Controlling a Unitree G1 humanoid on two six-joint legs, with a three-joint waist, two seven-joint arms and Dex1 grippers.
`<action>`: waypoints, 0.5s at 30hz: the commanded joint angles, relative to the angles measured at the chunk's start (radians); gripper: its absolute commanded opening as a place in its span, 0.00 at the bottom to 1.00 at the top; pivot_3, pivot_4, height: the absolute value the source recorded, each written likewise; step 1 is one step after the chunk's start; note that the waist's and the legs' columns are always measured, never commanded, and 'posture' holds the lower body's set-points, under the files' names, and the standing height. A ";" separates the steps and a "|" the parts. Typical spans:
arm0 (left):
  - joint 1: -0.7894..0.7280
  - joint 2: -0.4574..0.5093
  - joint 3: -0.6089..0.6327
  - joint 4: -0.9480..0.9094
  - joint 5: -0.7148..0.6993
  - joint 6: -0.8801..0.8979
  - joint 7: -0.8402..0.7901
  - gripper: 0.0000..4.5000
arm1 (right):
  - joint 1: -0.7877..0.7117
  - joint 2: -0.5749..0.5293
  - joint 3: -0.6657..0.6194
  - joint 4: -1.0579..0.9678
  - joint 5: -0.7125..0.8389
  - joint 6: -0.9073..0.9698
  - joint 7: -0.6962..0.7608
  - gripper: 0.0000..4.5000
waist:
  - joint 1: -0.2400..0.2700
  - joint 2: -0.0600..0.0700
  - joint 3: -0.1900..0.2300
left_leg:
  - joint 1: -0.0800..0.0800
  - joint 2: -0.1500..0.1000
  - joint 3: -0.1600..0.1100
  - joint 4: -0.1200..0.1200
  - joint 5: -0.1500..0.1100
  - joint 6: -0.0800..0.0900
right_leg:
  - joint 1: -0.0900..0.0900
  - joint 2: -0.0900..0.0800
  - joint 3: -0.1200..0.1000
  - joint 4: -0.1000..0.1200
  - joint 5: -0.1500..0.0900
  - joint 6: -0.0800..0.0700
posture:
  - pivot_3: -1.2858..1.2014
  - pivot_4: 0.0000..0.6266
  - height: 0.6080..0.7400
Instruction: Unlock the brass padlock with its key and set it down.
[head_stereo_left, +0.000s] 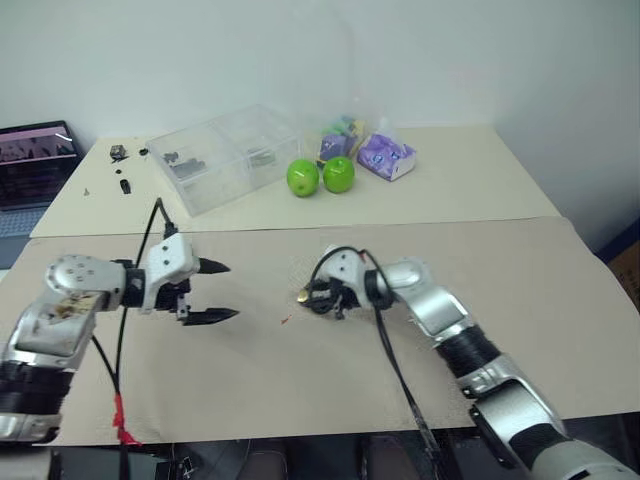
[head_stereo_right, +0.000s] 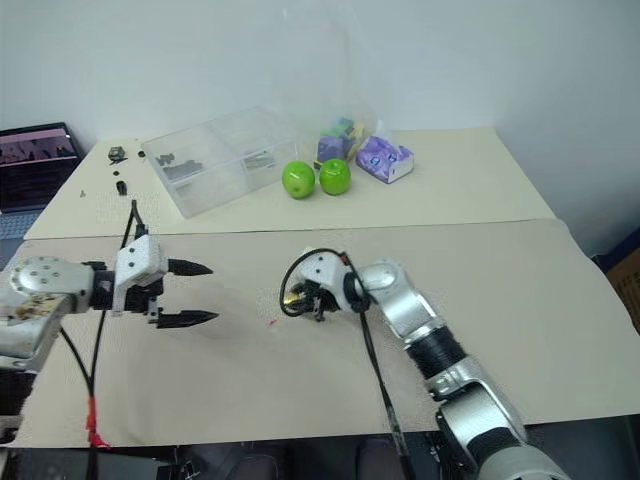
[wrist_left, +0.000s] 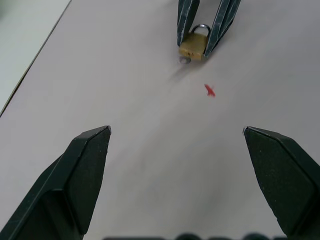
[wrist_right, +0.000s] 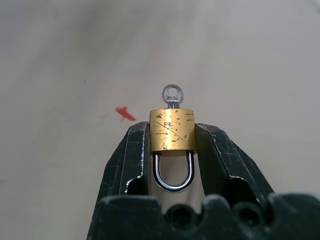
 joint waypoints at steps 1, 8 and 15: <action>-0.069 -0.053 -0.023 -0.060 -0.045 0.126 0.053 1.00 | 0.034 -0.066 -0.034 -0.143 0.017 -0.007 0.023 0.20 | -0.001 0.000 0.000 | 0.000 0.000 0.000 0.000 0.000 0.001 | 0.000 0.001 0.000 0.000 0.000 0.000 | 0.52 0.24 1.00; -0.191 -0.211 -0.010 -0.175 -0.277 0.546 0.168 1.00 | 0.088 -0.199 -0.077 -0.277 0.037 -0.020 0.053 0.20 | -0.003 -0.001 0.000 | 0.000 0.001 0.001 0.002 -0.001 0.003 | 0.000 0.001 0.001 0.000 0.000 0.000 | 0.52 0.24 1.00; -0.233 -0.206 -0.044 -0.156 -0.321 0.667 0.185 1.00 | 0.152 -0.300 -0.142 -0.324 0.061 -0.029 0.061 0.20 | -0.005 -0.001 -0.001 | 0.000 0.001 0.001 0.003 -0.003 0.005 | 0.002 0.001 0.002 -0.002 0.000 0.000 | 0.52 0.24 1.00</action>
